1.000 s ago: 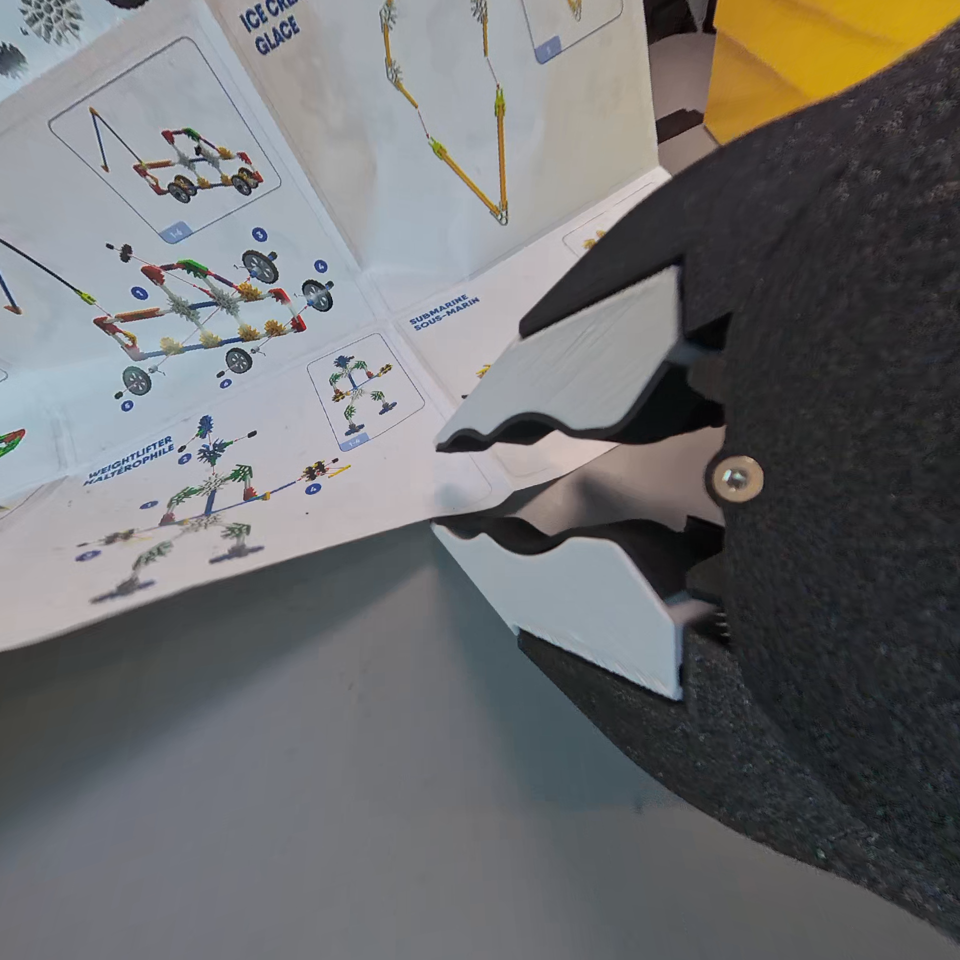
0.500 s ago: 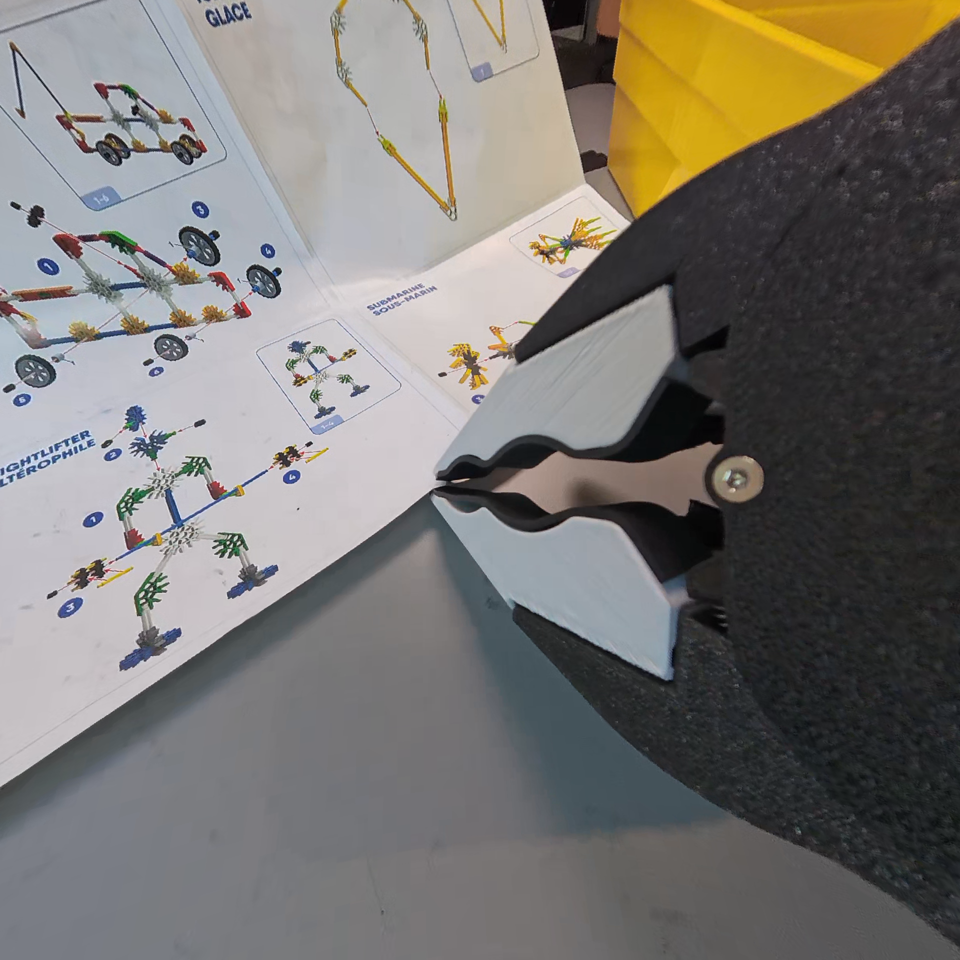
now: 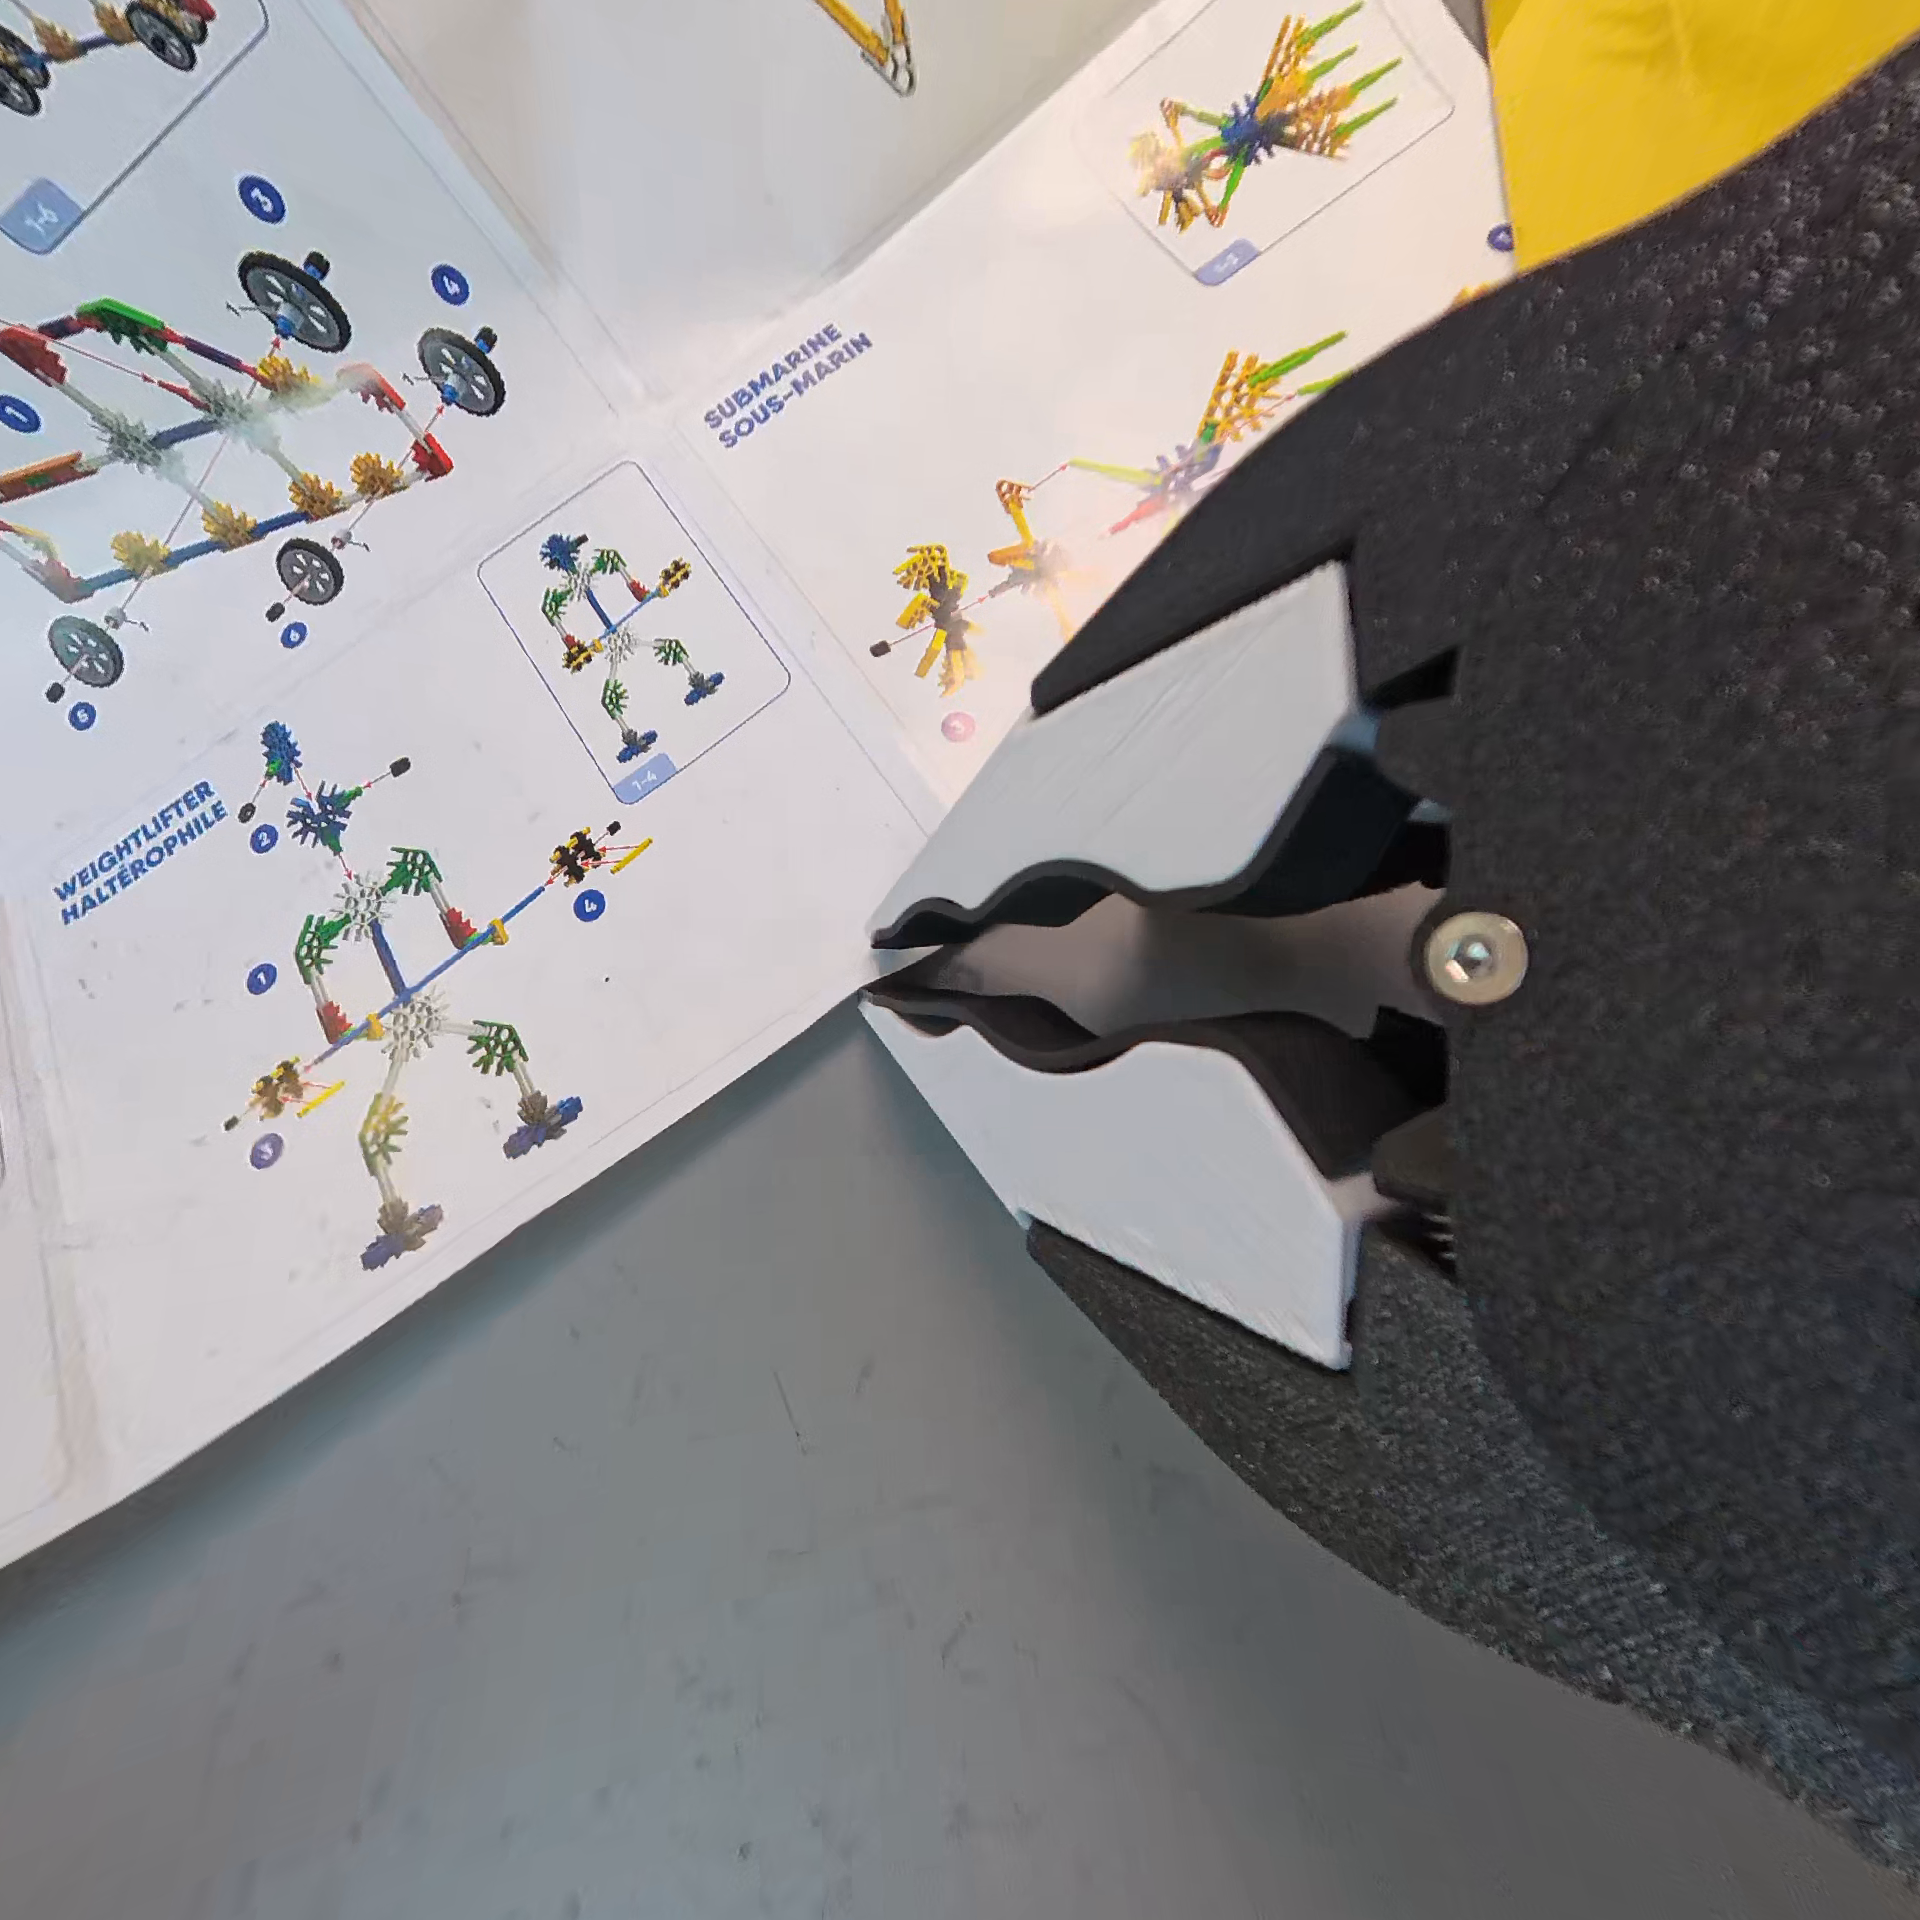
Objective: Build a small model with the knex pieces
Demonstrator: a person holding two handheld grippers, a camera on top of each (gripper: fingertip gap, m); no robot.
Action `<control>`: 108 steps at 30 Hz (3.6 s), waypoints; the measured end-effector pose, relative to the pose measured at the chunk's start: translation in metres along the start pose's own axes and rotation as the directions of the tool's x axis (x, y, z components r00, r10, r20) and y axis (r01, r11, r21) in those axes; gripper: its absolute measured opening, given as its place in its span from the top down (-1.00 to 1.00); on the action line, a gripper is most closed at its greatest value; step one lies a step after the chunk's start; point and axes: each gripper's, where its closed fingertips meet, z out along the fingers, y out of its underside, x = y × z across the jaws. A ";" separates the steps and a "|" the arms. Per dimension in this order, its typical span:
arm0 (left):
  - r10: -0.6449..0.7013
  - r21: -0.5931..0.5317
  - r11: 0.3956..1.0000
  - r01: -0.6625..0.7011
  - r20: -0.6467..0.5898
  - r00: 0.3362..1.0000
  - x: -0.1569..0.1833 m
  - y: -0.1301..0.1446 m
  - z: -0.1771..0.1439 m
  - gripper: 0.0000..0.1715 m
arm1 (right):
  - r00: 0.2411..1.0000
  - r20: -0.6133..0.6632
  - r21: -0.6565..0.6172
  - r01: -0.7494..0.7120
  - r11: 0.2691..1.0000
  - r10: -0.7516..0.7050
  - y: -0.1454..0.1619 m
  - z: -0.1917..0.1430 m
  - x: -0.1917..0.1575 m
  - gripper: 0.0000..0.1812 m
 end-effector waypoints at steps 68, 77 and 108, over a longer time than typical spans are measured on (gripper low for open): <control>-0.413 -0.022 0.910 0.414 0.028 0.910 -0.033 0.022 0.000 0.88 | 0.955 -0.069 -0.057 -0.292 0.955 0.288 0.014 -0.017 0.043 0.58; -0.386 -0.018 0.922 0.388 0.043 0.921 -0.037 0.023 0.000 0.85 | 0.977 -0.035 0.087 -0.208 0.974 0.211 -0.020 -0.035 0.037 0.54; -0.565 0.685 0.611 0.397 0.026 0.825 -0.047 -0.076 -0.062 0.28 | 0.817 -0.426 0.703 0.028 0.711 0.389 -0.054 -0.178 0.083 0.36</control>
